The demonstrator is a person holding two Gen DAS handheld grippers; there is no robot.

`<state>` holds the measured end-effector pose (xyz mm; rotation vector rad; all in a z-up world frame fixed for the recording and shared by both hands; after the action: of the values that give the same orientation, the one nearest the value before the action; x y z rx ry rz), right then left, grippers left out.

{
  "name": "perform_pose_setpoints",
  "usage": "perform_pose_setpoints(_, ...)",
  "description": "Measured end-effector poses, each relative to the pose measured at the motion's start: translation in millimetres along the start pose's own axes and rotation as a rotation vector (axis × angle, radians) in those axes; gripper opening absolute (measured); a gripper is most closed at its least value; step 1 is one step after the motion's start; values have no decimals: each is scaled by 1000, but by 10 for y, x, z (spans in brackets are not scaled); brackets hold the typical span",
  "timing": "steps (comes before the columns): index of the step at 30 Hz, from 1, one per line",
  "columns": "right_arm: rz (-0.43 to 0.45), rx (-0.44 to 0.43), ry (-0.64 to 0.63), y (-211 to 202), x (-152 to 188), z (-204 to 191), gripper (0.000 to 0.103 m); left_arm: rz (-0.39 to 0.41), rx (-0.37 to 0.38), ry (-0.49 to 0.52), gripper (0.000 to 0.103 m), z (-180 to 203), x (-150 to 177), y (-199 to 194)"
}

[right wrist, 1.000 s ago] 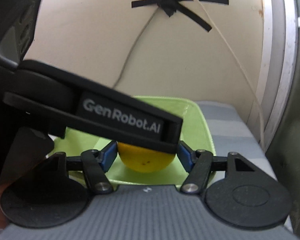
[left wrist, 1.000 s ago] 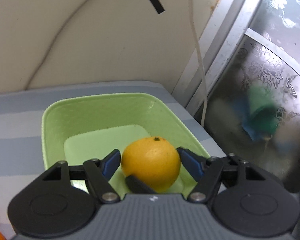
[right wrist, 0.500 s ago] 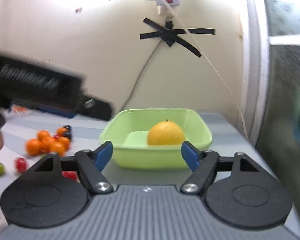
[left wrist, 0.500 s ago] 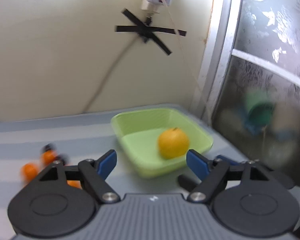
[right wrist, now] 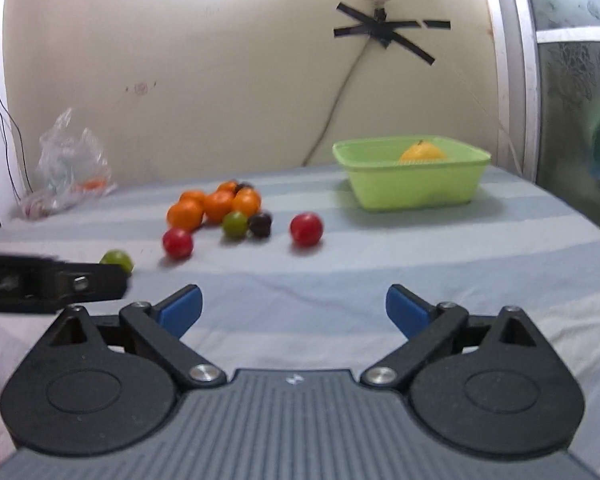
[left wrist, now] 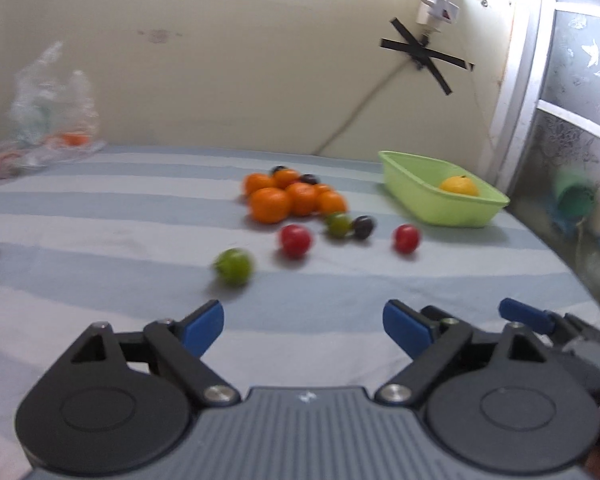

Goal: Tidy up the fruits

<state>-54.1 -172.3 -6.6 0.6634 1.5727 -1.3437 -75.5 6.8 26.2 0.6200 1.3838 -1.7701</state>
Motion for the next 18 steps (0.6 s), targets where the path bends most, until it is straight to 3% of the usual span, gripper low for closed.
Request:
perform_pose_setpoints(3, -77, -25, 32, 42, 95, -9, 100, 10, -40, -25, 94, -172, 65, -56)
perform_pose_setpoints(7, -80, -12, 38, 32, 94, -36, 100, -81, -57, -124, 96, -413, 102, 81)
perform_pose_setpoints(9, -82, -5, 38, 35, 102, -50, 100, -72, -56, -108, 101, -395, 130, 67)
perform_pose_setpoints(12, -84, 1, 28, 56, 105, -63, 101, -72, -52, -95, 103, -386, 156, 85)
perform_pose_setpoints(18, -75, -26, 56, 89, 101, -7, 103, -50, 13, -171, 103, -506, 175, 29)
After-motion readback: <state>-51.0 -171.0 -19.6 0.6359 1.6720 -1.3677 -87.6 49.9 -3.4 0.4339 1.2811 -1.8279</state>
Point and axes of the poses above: each gripper's, at about its wrist camera, not at the fingertips, and y roughly the way its jaws point, z to its right, x to its underside, the point moved 1 cm from there along y, roughly the way its jaws point, and after that the axes turned 11 degrees about -y, right-handed, at the moved point
